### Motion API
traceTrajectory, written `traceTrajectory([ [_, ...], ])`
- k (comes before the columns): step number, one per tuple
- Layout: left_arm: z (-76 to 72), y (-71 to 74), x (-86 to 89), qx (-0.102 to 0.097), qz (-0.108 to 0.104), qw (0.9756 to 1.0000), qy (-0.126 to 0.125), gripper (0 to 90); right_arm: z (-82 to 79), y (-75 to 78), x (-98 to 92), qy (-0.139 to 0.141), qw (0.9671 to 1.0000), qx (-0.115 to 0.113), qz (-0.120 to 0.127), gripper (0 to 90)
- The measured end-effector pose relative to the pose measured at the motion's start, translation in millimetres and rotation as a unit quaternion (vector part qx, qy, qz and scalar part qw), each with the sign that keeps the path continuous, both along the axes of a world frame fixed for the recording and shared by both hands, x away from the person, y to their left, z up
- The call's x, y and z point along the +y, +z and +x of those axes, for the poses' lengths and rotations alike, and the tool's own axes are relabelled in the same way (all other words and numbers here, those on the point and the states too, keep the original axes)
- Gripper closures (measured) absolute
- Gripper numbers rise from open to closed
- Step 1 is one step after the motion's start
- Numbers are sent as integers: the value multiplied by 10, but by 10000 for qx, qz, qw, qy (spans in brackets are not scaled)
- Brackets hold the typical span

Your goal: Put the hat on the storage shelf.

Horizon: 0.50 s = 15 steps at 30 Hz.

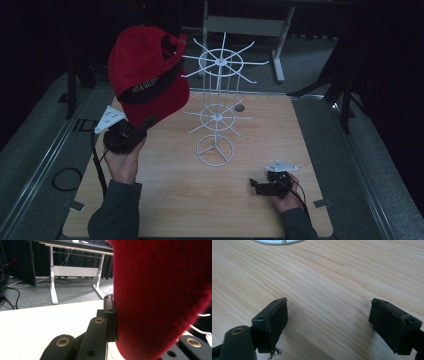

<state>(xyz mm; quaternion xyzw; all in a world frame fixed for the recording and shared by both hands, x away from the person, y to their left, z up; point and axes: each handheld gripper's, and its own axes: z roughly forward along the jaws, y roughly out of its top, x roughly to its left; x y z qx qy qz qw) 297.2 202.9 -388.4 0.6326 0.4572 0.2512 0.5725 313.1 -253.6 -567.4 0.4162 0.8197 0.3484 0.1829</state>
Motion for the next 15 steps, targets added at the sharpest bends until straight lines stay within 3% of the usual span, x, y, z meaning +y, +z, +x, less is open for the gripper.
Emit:
traceTrajectory([
  [15,-2,-128,-35,127,34,9999,-65,857,0,0,0,0,10000,-1,0,153],
])
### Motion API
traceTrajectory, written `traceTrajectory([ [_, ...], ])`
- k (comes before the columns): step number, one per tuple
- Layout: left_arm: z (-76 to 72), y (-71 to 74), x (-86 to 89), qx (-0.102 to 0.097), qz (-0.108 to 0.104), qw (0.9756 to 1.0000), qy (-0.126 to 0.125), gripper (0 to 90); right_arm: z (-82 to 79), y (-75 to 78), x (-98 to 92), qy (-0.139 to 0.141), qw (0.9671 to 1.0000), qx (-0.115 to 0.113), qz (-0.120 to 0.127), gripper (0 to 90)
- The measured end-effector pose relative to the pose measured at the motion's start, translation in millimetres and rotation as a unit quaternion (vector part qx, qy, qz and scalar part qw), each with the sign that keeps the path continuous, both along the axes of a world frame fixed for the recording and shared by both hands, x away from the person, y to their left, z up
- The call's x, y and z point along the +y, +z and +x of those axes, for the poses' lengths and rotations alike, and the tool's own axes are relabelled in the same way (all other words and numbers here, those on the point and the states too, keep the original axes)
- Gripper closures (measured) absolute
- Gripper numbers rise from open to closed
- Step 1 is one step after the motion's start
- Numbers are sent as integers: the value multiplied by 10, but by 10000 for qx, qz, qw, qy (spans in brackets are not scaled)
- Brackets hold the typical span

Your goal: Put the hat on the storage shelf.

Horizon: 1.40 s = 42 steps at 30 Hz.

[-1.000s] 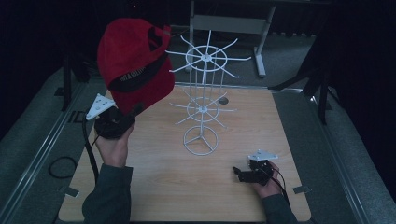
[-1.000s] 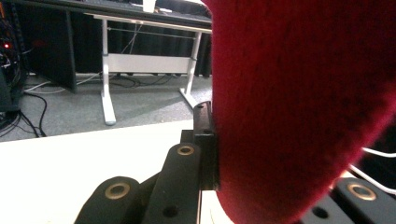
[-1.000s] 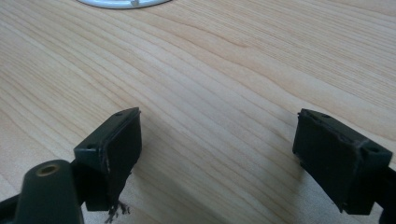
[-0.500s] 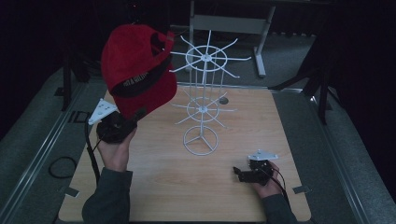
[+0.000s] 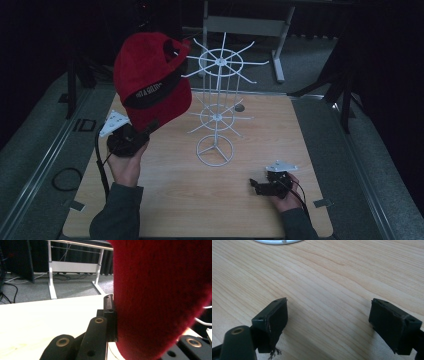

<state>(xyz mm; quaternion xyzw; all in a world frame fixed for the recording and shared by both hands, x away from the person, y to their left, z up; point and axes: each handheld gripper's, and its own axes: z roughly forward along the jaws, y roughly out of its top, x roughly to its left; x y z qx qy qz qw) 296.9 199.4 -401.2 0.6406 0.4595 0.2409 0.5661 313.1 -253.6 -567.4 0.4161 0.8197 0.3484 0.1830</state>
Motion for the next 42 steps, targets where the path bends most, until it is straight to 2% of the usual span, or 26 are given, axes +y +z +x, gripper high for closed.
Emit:
traceTrajectory([
  [23,1,-172,-34,161,87,9998,-46,856,0,-1,1,-1,10000,-1,7,153],
  [35,1,-266,-67,278,178,9994,-59,854,1,-2,0,3,10000,-12,4,153],
  [42,1,-342,-94,382,314,9987,-106,852,1,-2,-1,7,10000,-12,-1,153],
])
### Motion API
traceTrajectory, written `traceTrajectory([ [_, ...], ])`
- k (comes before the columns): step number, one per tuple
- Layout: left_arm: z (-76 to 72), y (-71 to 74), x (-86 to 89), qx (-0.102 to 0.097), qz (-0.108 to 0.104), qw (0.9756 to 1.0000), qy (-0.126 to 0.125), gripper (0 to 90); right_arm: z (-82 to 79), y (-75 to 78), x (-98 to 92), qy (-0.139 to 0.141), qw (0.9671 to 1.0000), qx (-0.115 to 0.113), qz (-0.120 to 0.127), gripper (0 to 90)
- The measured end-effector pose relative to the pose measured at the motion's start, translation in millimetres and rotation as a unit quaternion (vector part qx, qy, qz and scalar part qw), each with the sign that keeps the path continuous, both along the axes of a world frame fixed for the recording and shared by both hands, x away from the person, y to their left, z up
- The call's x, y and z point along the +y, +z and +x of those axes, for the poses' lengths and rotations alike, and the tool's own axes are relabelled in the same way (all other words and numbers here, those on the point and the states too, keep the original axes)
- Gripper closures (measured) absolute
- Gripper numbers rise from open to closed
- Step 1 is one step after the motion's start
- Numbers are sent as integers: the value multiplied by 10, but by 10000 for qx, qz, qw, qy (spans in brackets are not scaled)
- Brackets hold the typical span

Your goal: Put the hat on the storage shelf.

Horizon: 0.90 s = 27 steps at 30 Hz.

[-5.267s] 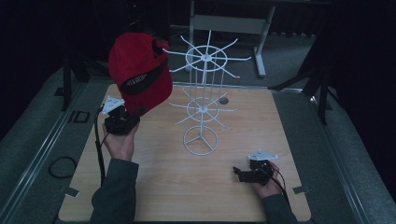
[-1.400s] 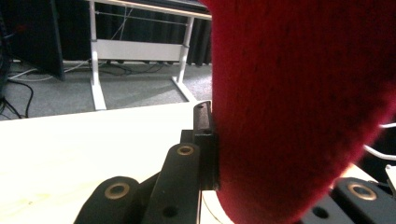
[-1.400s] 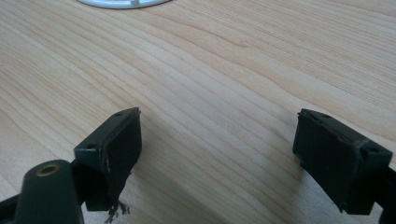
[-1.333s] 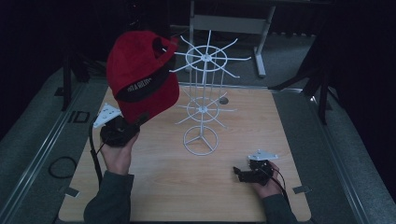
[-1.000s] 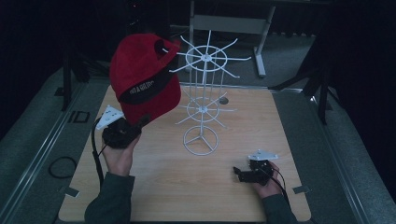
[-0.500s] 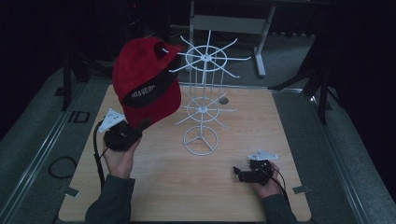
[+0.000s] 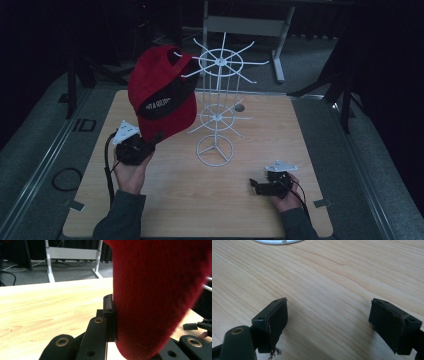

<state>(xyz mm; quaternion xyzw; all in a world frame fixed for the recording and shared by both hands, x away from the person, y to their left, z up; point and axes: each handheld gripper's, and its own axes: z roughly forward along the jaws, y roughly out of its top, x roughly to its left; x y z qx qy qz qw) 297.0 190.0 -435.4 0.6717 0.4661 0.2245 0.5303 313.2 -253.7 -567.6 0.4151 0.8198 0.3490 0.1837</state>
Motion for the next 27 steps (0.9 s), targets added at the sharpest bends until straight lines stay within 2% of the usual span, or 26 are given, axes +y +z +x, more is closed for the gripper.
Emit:
traceTrajectory([
  [7,2,-77,-28,118,46,9999,-30,851,0,0,0,-2,10000,-1,-1,153],
  [27,17,-201,-41,263,145,9995,-73,845,0,0,0,-1,10000,0,-3,153],
])
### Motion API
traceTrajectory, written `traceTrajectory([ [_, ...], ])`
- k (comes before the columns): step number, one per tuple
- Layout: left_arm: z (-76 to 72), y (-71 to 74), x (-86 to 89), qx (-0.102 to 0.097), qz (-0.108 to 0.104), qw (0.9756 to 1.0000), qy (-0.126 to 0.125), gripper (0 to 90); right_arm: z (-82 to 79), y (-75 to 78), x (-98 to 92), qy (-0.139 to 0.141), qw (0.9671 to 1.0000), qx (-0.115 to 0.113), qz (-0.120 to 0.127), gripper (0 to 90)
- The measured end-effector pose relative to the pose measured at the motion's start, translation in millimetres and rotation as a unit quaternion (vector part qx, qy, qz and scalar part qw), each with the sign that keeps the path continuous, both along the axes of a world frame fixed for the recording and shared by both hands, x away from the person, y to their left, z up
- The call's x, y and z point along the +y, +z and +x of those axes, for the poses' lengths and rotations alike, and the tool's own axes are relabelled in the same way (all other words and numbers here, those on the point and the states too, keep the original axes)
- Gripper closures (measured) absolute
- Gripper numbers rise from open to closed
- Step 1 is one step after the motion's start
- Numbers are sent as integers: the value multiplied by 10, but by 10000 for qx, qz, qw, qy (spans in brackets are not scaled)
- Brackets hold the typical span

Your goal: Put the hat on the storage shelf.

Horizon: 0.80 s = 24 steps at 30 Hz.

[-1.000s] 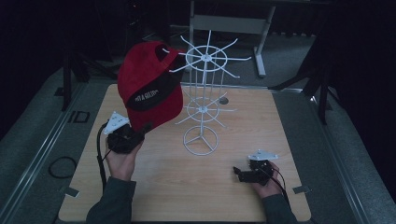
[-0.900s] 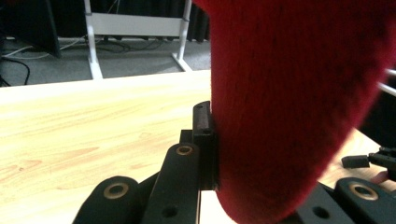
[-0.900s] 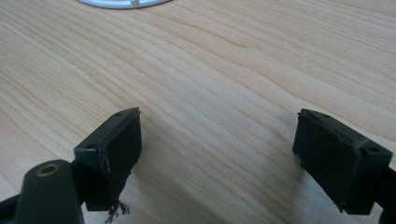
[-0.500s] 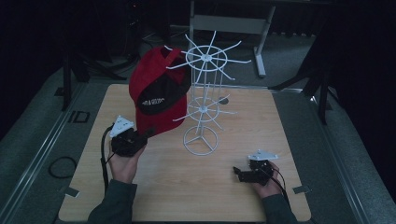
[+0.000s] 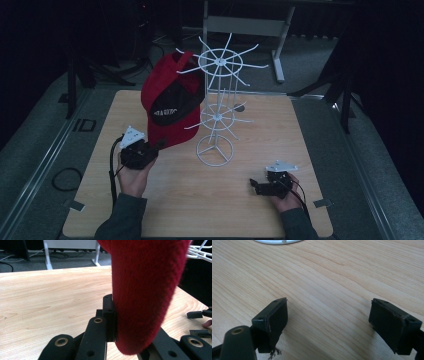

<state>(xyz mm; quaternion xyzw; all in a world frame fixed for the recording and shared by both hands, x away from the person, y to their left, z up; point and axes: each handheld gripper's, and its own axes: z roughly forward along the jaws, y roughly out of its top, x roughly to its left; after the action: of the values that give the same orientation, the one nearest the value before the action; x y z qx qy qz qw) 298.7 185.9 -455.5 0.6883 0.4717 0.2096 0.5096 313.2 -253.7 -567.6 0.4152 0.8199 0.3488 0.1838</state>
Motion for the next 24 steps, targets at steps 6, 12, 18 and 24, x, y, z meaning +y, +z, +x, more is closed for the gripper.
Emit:
traceTrajectory([
  [6,-5,-21,25,31,-45,10000,-51,838,0,0,1,-4,10000,5,8,153],
  [12,-20,-18,37,-4,-39,9999,-109,759,0,0,0,-4,10000,2,4,153],
  [18,-31,-41,55,13,-94,9997,-207,681,0,0,1,-3,10000,6,6,153],
  [24,-13,-67,60,73,-28,9997,-234,590,1,0,-1,2,10000,-7,-5,153],
])
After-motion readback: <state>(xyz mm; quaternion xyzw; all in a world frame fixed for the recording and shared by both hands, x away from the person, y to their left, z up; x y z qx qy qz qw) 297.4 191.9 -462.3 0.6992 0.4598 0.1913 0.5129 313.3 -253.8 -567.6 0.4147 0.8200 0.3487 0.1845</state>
